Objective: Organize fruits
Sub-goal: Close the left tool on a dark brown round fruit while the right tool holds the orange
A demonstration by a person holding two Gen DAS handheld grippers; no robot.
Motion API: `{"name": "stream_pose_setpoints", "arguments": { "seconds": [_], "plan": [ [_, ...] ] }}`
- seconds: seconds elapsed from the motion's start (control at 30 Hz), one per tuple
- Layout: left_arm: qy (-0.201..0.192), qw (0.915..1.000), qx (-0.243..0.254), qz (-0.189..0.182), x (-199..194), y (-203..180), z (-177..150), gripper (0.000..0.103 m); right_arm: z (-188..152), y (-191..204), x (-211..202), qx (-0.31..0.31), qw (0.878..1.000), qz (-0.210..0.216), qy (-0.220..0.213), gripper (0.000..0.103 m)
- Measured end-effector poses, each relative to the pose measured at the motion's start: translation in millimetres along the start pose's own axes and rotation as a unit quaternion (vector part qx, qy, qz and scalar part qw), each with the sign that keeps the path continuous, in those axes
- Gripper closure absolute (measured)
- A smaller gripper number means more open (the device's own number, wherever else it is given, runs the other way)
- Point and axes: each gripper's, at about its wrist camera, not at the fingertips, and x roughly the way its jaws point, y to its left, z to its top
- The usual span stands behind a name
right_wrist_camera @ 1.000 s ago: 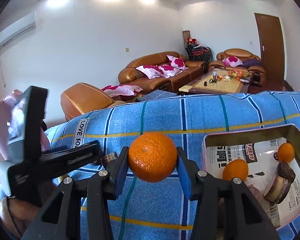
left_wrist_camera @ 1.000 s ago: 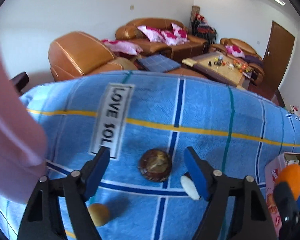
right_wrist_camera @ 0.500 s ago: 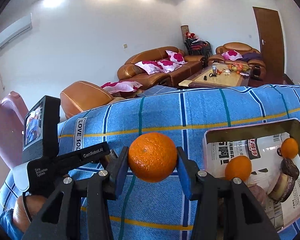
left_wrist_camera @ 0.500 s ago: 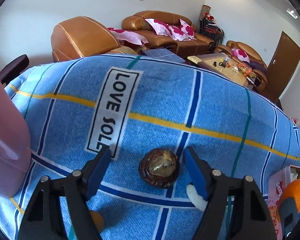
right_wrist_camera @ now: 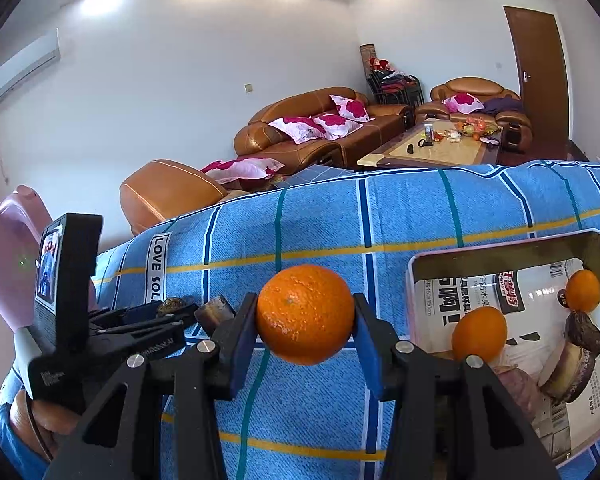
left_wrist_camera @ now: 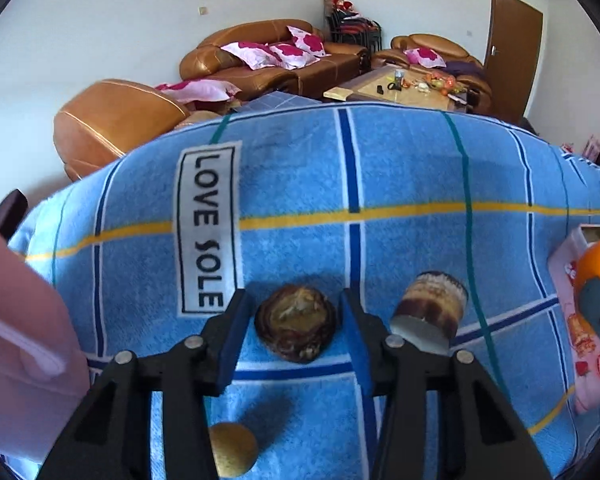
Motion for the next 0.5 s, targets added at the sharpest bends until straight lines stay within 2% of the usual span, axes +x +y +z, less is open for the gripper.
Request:
{"name": "stream_pose_setpoints", "arguments": {
  "seconds": [0.1, 0.17, 0.3, 0.5],
  "plan": [
    [0.0, 1.0, -0.002, 0.005, 1, -2, 4, 0.056, 0, -1, 0, 0.001, 1.0, 0.001, 0.001, 0.055],
    [-0.001, 1.0, 0.002, -0.002, 0, -4, 5, 0.064, 0, -2, 1, 0.005, 1.0, 0.001, 0.002, 0.055],
    [-0.006, 1.0, 0.002, 0.002, -5, -4, 1, 0.065, 0, -3, 1, 0.009, 1.0, 0.002, 0.003, 0.055],
    [-0.092, 0.9953, -0.027, -0.017, -48, -1, -7, 0.065, -1, 3, -7, -0.004, 1.0, 0.005, -0.018, 0.055]
  ]
}}
